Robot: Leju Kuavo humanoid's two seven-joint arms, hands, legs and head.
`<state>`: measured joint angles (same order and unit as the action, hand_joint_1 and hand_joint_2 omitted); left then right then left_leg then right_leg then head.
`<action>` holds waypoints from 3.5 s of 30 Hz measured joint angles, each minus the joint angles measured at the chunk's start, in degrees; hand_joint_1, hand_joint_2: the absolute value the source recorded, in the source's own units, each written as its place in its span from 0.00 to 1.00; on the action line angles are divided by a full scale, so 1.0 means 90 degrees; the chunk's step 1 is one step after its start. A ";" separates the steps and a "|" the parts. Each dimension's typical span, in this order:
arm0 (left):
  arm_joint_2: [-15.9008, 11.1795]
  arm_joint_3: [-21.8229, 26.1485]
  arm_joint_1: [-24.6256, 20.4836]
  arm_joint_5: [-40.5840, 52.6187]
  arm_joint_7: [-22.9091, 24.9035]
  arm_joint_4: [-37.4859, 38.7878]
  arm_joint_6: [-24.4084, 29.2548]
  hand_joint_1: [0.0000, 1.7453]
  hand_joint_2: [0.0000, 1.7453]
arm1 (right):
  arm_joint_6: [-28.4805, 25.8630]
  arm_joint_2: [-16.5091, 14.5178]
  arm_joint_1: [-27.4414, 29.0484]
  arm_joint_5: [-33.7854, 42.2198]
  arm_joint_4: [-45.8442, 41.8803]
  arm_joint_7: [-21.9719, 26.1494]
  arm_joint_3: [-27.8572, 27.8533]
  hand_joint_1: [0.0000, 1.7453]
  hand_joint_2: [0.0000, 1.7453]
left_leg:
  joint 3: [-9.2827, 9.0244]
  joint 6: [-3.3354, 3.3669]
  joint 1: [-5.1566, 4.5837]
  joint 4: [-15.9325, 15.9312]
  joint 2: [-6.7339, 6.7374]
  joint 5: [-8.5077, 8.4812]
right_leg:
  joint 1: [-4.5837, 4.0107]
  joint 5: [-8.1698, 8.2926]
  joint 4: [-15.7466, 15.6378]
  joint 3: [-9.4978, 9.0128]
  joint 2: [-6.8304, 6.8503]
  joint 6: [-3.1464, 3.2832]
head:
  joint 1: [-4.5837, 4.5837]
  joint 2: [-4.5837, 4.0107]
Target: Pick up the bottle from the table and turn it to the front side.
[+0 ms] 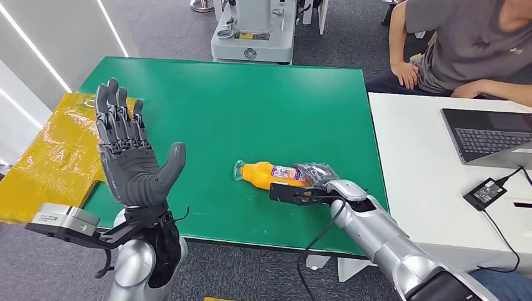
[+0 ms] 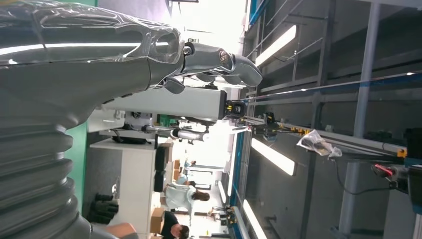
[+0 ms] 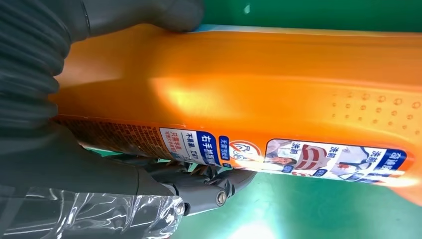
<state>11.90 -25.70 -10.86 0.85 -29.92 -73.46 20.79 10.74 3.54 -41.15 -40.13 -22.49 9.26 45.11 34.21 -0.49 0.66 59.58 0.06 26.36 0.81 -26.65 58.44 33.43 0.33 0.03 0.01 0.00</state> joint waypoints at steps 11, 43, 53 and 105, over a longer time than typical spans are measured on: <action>-0.0010 0.0043 0.0244 0.0043 -0.0057 -0.0152 0.0076 0.00 1.00 | -0.1218 -0.0195 0.0342 0.0680 -0.0593 0.0613 -0.0466 1.00 1.00 | 0.0006 0.0000 0.0001 -0.0001 -0.0001 0.0000 | -0.0002 -0.0001 0.0002 0.0003 0.0002 0.0000 | 0.0000 0.0000; 0.0069 -0.0081 -0.0179 -0.0050 -0.0303 0.0522 -0.0520 0.00 1.00 | -0.5540 -0.1086 0.3214 -0.0408 -0.4881 0.3275 -0.2918 1.00 1.00 | 0.0006 0.0001 0.0002 -0.0003 0.0001 0.0001 | -0.0003 -0.0003 0.0000 0.0009 0.0000 0.0001 | 0.0000 0.0000; 0.0069 -0.0267 -0.0345 0.0094 -0.0157 0.0782 -0.0899 0.00 1.00 | -0.5231 -0.0942 0.3228 -0.0197 -0.4876 0.2766 -0.2419 1.00 1.00 | 0.0006 0.0000 0.0002 -0.0003 0.0003 0.0001 | -0.0003 -0.0002 0.0000 0.0010 -0.0003 0.0001 | 0.0000 0.0000; 0.0099 -0.0132 -0.0705 0.0069 -0.0010 0.1512 -0.1458 1.00 1.00 | -0.2845 -0.1133 0.1241 -0.1067 -0.2764 0.2464 -0.0928 1.00 1.00 | 0.0008 -0.0001 0.0002 -0.0002 0.0001 -0.0001 | -0.0003 -0.0001 0.0005 0.0009 0.0000 0.0002 | -0.0001 0.0000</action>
<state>12.79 -26.88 -17.21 1.48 -30.02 -59.85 7.67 -14.87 -6.66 -29.98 -49.74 -47.36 31.44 36.75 34.28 -0.50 0.68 59.56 0.07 26.35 0.78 -26.66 58.49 33.51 0.32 0.05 0.01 0.00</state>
